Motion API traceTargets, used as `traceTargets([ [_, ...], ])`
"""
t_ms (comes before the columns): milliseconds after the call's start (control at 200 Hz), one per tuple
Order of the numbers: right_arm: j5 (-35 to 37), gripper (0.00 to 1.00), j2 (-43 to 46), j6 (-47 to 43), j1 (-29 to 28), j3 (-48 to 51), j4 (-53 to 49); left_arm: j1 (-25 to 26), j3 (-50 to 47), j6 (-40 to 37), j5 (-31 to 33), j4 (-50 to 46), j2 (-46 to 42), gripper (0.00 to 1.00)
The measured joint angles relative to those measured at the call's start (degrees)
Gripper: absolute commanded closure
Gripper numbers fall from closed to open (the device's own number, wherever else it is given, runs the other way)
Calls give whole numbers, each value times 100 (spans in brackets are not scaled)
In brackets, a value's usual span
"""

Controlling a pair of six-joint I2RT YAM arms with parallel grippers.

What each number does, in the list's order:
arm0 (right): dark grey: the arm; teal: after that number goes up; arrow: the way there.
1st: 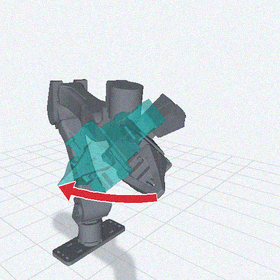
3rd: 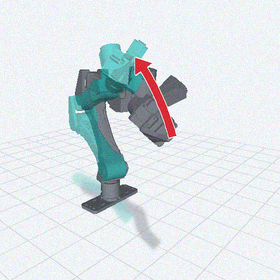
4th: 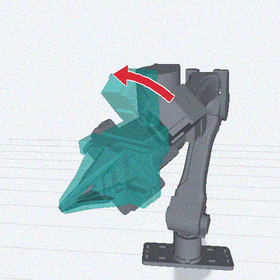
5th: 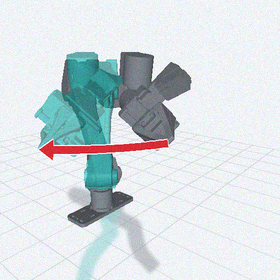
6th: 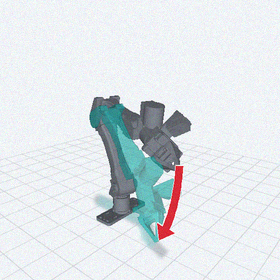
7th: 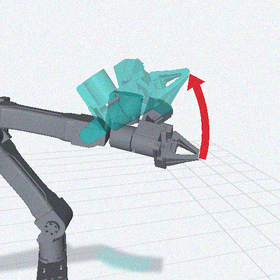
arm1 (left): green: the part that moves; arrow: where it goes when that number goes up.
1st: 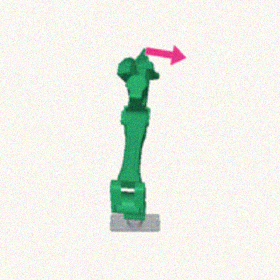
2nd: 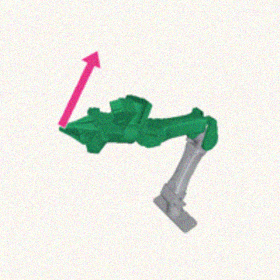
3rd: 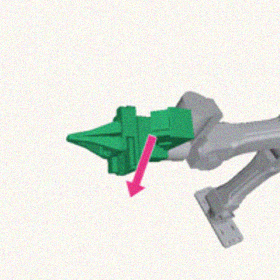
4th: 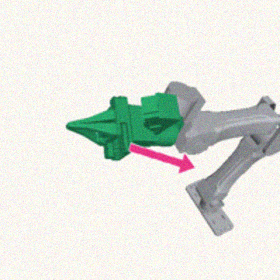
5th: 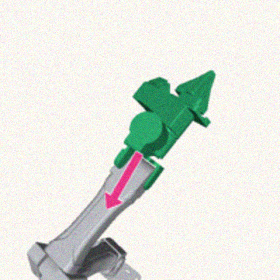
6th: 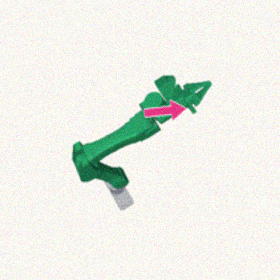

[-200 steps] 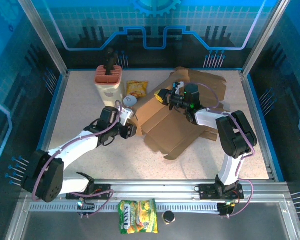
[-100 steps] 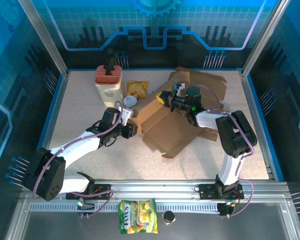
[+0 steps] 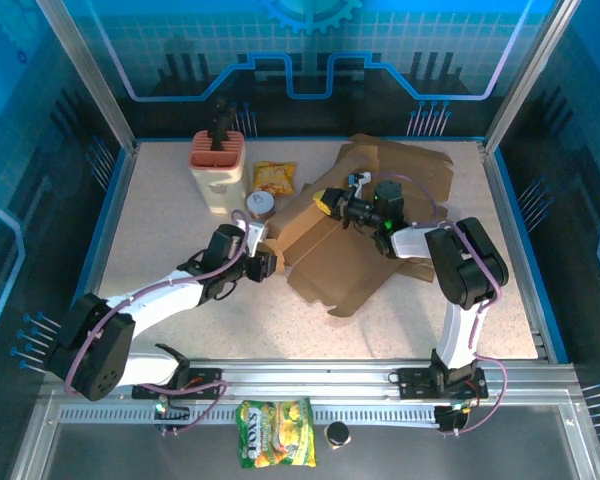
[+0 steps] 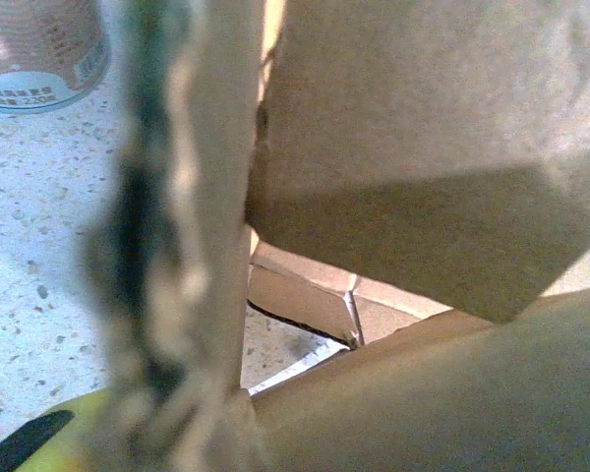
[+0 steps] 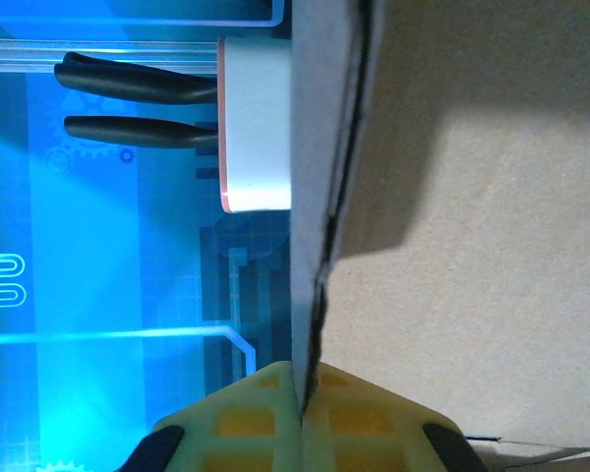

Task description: Fold the paper box

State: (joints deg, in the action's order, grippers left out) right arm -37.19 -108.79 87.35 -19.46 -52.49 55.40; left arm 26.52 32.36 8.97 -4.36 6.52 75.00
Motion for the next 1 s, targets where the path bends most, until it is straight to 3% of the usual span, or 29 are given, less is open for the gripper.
traceTargets([
  [210, -59, 100, 0, -2, 15, 0, 0, 251, 0, -170, 203, 28, -2, 64],
  [325, -90, 100, 0, 0, 20, 0, -4, 444, -4, -363, 317, 55, -31, 59],
  [610, -146, 100, 0, 9, 42, -44, -48, 522, -247, -417, 376, 935, -210, 61],
  [1001, -92, 100, -9, 289, 42, -44, 0, 564, -380, -111, 713, 1727, 472, 55],
])
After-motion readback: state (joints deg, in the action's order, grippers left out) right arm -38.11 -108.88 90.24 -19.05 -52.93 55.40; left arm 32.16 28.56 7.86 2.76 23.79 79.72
